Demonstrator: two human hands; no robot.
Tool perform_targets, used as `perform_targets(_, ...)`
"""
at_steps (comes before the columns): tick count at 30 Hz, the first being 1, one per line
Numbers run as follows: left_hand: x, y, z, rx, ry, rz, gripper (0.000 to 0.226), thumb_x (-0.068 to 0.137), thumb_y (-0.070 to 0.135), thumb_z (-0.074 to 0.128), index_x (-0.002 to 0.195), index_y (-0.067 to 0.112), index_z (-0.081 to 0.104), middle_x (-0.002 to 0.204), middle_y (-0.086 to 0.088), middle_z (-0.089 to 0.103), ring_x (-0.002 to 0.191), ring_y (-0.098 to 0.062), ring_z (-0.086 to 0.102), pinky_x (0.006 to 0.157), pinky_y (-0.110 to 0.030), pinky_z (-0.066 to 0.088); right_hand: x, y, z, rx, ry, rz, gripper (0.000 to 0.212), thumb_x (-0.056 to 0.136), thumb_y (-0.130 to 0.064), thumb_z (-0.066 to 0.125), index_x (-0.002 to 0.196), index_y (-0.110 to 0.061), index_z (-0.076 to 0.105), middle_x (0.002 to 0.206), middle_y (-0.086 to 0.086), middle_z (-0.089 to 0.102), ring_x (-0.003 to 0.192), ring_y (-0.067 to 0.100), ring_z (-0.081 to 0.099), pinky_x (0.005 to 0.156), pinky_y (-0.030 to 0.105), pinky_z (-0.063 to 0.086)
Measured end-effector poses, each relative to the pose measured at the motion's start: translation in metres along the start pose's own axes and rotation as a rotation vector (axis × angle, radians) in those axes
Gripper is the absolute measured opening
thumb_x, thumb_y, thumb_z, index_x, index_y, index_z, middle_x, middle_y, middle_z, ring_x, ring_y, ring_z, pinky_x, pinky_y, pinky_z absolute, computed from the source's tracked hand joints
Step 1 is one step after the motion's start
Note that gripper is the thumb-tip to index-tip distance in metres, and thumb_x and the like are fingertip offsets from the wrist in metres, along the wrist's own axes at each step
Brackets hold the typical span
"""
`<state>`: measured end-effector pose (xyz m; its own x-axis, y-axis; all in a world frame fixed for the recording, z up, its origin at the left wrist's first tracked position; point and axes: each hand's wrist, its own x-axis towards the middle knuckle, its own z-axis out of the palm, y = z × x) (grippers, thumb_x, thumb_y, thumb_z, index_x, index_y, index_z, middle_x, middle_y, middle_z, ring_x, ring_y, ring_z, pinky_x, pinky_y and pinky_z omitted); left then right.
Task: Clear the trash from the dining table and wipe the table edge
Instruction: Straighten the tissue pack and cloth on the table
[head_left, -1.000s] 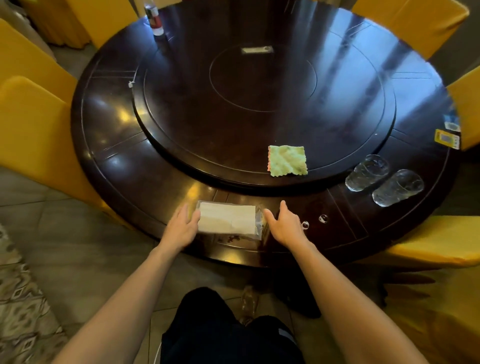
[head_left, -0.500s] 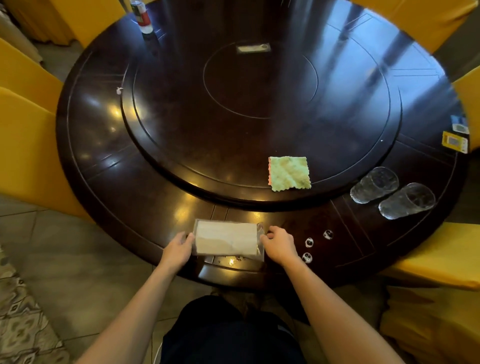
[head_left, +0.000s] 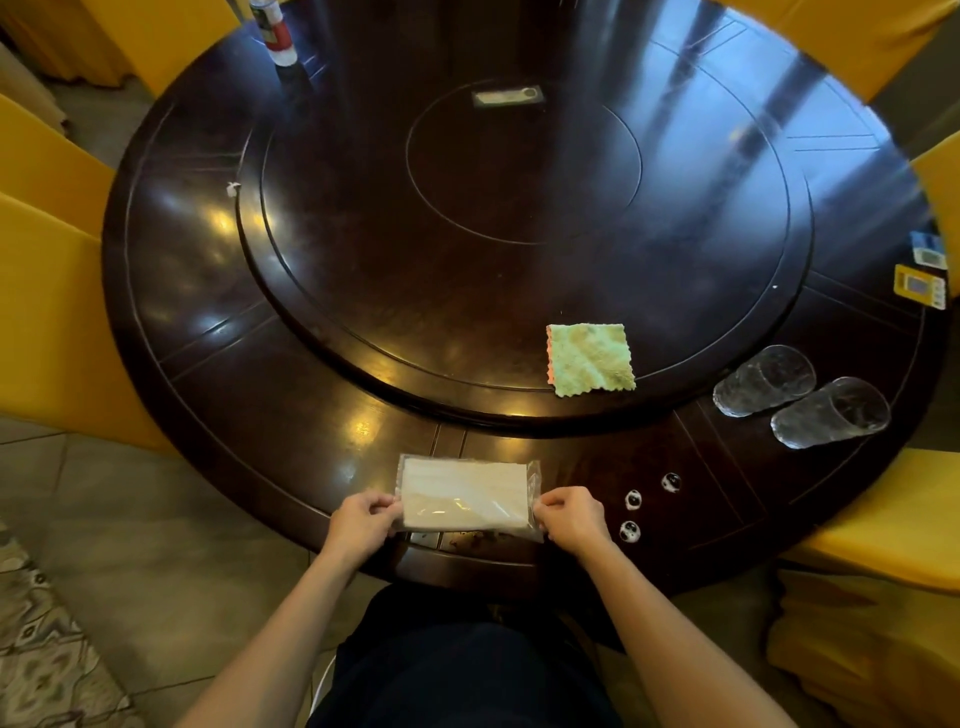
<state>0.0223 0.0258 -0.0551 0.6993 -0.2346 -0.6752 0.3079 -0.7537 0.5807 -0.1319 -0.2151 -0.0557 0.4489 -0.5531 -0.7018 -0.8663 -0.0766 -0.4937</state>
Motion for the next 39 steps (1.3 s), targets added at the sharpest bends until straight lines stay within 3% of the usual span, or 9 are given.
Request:
perform_targets(5,-0.004,0.002,-0.005,-0.055,0.003,0.041,0.01,0.093,0.015,0.068,0.09,0.016,0.077,0.08,-0.004,0.077,0.068,-0.017,0.067,0.063,-0.027,0.052,-0.005,-0.003,-0.001,0.114,0.011,0.003,0.018,0.091,-0.019,0.067,0.077,-0.027,0.075,0.079,-0.002,0.074,0.079,0.012,0.068,0.059,0.02,0.049)
perform_targets(10,-0.003,-0.002,-0.013,-0.187,0.013,0.1,0.01,0.093,0.02,0.07,0.091,0.023,0.079,0.076,0.002,0.077,0.07,-0.015,0.066,0.062,-0.026,0.051,-0.011,0.001,-0.005,0.215,0.03,-0.036,0.011,0.089,-0.026,0.069,0.082,-0.029,0.077,0.077,-0.004,0.075,0.08,0.014,0.069,0.061,0.024,0.05)
perform_targets(16,0.004,0.004,-0.027,-0.27,0.045,0.176,0.011,0.092,0.025,0.072,0.096,0.031,0.08,0.09,0.004,0.079,0.071,-0.013,0.07,0.058,-0.023,0.054,-0.007,-0.007,-0.012,0.239,0.065,-0.128,0.015,0.093,-0.027,0.069,0.082,-0.037,0.07,0.082,-0.008,0.075,0.085,0.01,0.07,0.077,0.031,0.059)
perform_targets(26,0.044,0.048,-0.042,-0.34,0.073,0.233,0.018,0.089,0.022,0.075,0.086,0.038,0.082,0.086,0.0,0.08,0.064,-0.009,0.067,0.056,-0.02,0.055,0.019,-0.046,-0.03,0.316,0.162,-0.149,0.008,0.094,-0.03,0.071,0.1,-0.028,0.076,0.086,-0.011,0.076,0.087,0.01,0.071,0.083,0.034,0.06)
perform_targets(34,0.082,0.086,-0.05,-0.343,0.036,0.24,0.012,0.091,0.019,0.073,0.092,0.029,0.08,0.085,-0.003,0.078,0.067,-0.014,0.066,0.062,-0.027,0.054,0.047,-0.08,-0.04,0.316,0.255,-0.149,0.011,0.09,-0.03,0.074,0.084,-0.038,0.072,0.08,-0.011,0.076,0.081,0.011,0.071,0.081,0.04,0.06)
perform_targets(39,0.099,0.106,-0.055,-0.36,-0.011,0.233,0.015,0.093,0.013,0.07,0.092,0.026,0.078,0.075,0.005,0.077,0.064,-0.007,0.064,0.058,-0.019,0.053,0.063,-0.1,-0.042,0.297,0.298,-0.141,0.007,0.089,-0.028,0.073,0.087,-0.035,0.075,0.08,-0.015,0.075,0.084,0.005,0.068,0.082,0.033,0.057)
